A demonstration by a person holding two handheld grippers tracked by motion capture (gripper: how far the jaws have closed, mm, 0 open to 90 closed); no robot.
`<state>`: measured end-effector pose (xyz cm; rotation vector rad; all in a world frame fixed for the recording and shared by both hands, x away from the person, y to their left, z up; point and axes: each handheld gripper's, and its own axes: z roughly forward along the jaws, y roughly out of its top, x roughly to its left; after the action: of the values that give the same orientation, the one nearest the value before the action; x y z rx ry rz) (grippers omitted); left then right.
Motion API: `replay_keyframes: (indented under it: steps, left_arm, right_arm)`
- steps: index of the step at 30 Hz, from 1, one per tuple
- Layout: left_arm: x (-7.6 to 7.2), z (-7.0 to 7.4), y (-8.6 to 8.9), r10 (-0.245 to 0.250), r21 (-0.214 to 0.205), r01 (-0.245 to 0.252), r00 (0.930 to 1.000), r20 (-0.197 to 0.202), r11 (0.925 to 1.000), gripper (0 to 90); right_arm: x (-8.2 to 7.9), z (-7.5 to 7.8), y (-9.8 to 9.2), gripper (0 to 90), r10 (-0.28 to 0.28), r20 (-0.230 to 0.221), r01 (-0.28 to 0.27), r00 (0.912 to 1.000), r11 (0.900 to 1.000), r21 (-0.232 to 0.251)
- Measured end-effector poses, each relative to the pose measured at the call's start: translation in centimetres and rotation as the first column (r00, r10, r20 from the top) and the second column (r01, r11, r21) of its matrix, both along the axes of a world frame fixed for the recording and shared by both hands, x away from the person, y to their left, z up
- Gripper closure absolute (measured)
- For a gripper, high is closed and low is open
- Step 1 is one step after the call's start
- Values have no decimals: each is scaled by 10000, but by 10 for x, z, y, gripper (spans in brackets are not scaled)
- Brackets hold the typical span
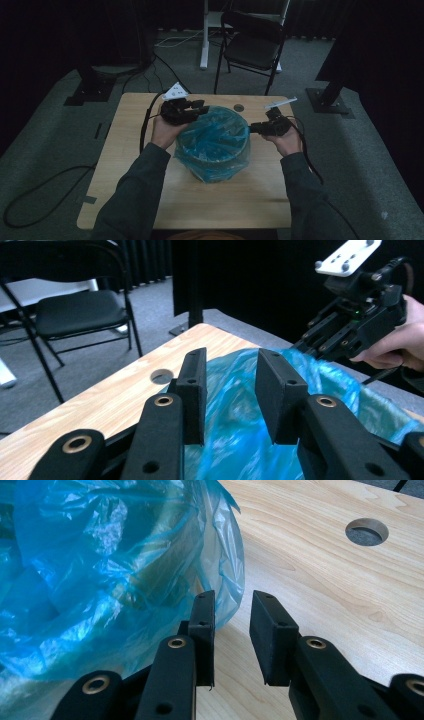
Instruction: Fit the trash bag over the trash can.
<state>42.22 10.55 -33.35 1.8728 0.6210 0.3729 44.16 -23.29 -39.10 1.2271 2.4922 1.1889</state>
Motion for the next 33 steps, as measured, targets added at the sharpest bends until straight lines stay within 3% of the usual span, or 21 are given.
replay_keyframes:
  steps: [5, 6, 7, 11, 13, 17, 19, 20, 23, 29, 31, 32, 33]
  left_arm:
    - [2, 0, -17, -419, 530, 421, 9991, -55, 9977, 658]
    - [3, -1, -22, -557, 767, 563, 9984, -92, 9955, 658]
    - [4, -6, -32, -811, 1250, 834, 9964, -232, 9886, 658]
    - [5, -7, -40, -952, 1514, 995, 9948, -353, 9834, 657]
    - [6, -7, -47, -977, 1970, 1025, 9946, -342, 9750, 652]
    - [7, -7, -62, -1160, 2457, 1224, 9924, -406, 9616, 643]
    - [7, -7, -62, -1160, 2457, 1224, 9924, -406, 9616, 641]
    - [10, -10, -73, -1226, 2878, 1324, 9911, -517, 9485, 639]
    - [13, -14, -83, -1251, 3499, 1434, 9893, -745, 9257, 634]
    - [18, -22, -99, -1216, 4289, 1600, 9858, -1156, 8891, 627]
    - [20, -25, -102, -1203, 4571, 1682, 9839, -1320, 8734, 625]
    - [20, -25, -102, -1203, 4571, 1682, 9839, -1320, 8734, 626]
    - [20, -28, -104, -1206, 4808, 1750, 9825, -1421, 8592, 626]
  right_arm:
    - [-2, 0, -1, 714, 71, 10, -71, 10000, 10000, 24]
    - [-3, 0, -1, 713, 80, 12, -80, 10000, 10000, 26]
    - [-3, 0, -1, 713, 84, 17, -84, 10000, 10000, 31]
    - [-3, -2, 0, 713, 92, -26, -92, 10000, 10000, 35]
    - [-3, -3, 1, 713, 85, -50, -85, 10000, 10000, 32]
    - [-3, -5, 2, 713, 118, -96, -118, 9999, 9999, 16]
    - [-3, -5, 2, 713, 123, -100, -122, 9999, 9999, 21]
    - [-3, -5, 3, 713, 135, -92, -134, 9999, 9999, 23]
    - [-4, -4, 3, 713, 148, -81, -148, 9999, 9999, 40]
    - [-4, -4, 4, 713, 181, -48, -181, 9998, 9998, 41]
    - [-4, -4, 3, 713, 183, -39, -182, 9998, 9998, 28]
    - [-4, -4, 3, 713, 183, -39, -182, 9998, 9998, 28]
    - [-5, -4, 3, 713, 182, -39, -182, 9998, 9998, 42]
